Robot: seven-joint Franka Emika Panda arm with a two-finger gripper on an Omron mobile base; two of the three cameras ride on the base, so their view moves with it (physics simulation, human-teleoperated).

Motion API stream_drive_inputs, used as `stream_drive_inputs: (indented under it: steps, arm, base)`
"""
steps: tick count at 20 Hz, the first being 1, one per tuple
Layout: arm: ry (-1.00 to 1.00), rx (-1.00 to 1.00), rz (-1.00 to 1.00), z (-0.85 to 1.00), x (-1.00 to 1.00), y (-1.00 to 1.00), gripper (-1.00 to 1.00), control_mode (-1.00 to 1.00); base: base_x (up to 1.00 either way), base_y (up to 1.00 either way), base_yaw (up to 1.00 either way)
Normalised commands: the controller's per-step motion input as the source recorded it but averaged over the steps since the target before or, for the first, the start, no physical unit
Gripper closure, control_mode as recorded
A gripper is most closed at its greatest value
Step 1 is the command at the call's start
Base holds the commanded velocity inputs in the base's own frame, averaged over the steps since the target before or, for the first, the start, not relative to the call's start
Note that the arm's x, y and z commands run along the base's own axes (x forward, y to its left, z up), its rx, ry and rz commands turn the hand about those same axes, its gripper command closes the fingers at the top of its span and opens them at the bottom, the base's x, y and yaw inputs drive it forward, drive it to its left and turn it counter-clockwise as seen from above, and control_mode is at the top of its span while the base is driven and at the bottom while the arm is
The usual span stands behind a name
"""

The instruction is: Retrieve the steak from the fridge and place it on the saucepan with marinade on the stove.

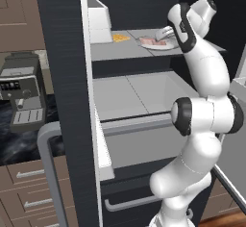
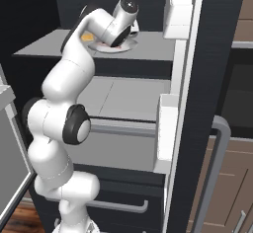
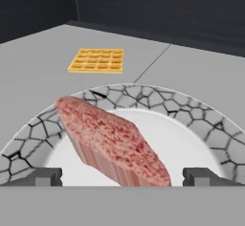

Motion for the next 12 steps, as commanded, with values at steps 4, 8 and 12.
stream_drive_inputs:
  steps: [4,8,12]
  arm:
    - [0.0,0.0,0.03,-0.21,0.04,0.0,-1.0,-1.0]
    - [0.0,0.0,0.02,-0.09,0.1,0.0,-1.0,-1.0]
    - [0.0,0.0,0.01,0.0,0.22,0.0,-1.0,-1.0]
  base:
    - [0.0,0.0,0.0]
    - [0.0,0.0,0.0]
    - [0.0,0.0,0.0]
